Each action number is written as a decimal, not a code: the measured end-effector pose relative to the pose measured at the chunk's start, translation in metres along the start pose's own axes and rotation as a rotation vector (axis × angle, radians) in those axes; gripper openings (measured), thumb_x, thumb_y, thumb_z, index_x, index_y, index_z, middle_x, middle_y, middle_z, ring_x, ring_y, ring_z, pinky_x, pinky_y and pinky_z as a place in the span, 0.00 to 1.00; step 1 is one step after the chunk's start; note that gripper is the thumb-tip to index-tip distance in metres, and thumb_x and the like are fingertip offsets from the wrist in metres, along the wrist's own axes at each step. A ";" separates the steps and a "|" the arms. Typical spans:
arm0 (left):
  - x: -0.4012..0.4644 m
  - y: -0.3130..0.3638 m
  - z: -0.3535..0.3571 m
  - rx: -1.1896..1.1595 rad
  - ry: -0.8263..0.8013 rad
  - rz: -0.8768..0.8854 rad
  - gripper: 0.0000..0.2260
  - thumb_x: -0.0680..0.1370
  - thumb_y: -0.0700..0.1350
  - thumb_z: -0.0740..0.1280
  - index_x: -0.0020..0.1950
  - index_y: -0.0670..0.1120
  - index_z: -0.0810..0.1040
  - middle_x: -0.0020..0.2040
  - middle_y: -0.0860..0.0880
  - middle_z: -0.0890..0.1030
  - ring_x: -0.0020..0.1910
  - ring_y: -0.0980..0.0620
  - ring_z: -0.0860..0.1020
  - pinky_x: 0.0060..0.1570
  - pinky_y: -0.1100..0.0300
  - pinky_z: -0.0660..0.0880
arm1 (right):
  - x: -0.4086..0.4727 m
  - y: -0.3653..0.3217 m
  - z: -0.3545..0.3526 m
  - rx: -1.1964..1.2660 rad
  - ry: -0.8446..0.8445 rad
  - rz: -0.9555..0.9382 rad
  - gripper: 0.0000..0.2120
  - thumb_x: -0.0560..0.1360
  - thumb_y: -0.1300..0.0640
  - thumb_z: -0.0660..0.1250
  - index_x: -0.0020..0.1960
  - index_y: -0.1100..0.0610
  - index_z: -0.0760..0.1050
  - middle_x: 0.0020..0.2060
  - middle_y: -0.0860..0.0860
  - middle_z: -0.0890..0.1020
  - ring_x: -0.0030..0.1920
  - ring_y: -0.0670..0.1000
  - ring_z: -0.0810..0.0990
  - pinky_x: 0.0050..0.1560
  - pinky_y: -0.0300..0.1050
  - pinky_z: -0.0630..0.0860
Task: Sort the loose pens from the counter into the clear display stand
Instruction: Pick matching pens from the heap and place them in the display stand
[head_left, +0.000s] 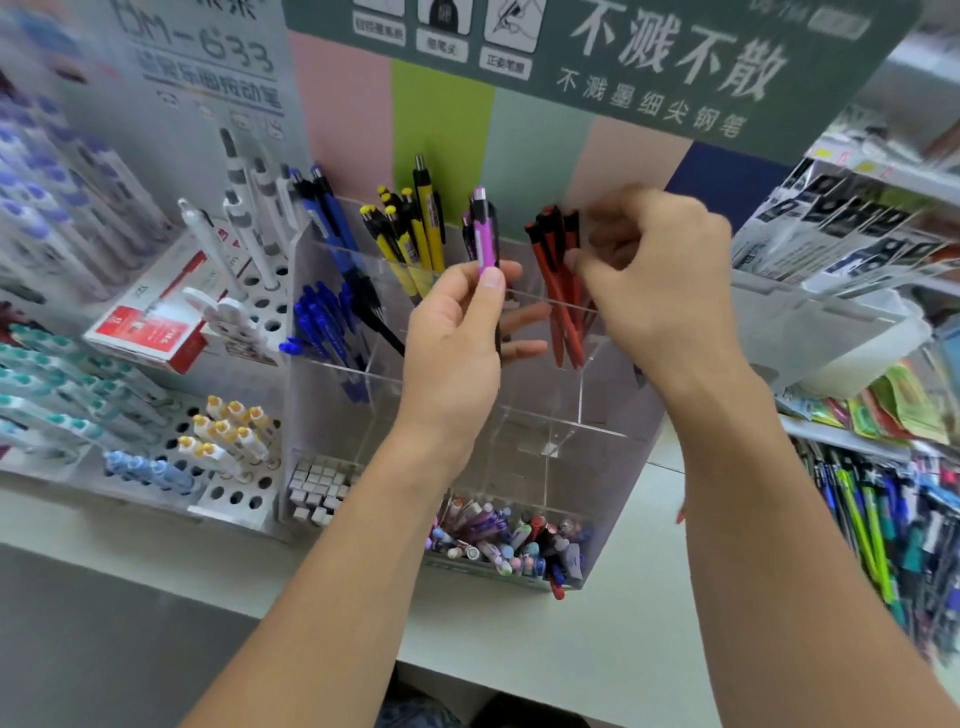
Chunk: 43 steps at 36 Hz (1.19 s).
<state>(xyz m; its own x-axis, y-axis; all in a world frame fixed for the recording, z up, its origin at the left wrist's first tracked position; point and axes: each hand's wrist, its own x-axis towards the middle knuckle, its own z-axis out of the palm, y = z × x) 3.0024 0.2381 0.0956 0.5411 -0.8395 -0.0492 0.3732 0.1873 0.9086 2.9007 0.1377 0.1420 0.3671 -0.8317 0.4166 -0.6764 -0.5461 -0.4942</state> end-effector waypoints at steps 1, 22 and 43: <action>0.002 0.000 0.000 0.002 0.035 0.005 0.07 0.85 0.41 0.59 0.54 0.44 0.77 0.51 0.52 0.80 0.46 0.49 0.85 0.37 0.57 0.83 | -0.002 -0.001 -0.002 0.040 0.040 -0.010 0.12 0.72 0.57 0.74 0.56 0.56 0.84 0.43 0.49 0.85 0.43 0.48 0.83 0.50 0.47 0.81; 0.009 0.002 -0.032 0.401 0.211 0.323 0.03 0.79 0.43 0.71 0.48 0.51 0.81 0.39 0.51 0.84 0.35 0.51 0.84 0.35 0.54 0.79 | 0.018 -0.048 0.006 0.131 0.051 -0.198 0.06 0.77 0.54 0.71 0.48 0.57 0.83 0.40 0.50 0.84 0.40 0.48 0.80 0.44 0.47 0.77; -0.083 -0.110 0.092 0.486 -0.352 0.162 0.07 0.77 0.39 0.72 0.40 0.47 0.78 0.32 0.50 0.78 0.31 0.53 0.74 0.33 0.59 0.72 | -0.138 0.151 -0.059 0.273 0.318 0.334 0.07 0.77 0.56 0.70 0.41 0.52 0.82 0.32 0.47 0.82 0.34 0.50 0.81 0.37 0.46 0.78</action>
<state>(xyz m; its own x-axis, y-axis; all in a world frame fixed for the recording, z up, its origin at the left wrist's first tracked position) 2.8468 0.2405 0.0375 0.2504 -0.9531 0.1699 -0.1238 0.1425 0.9820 2.7106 0.1758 0.0548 -0.0802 -0.9164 0.3921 -0.5169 -0.2981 -0.8025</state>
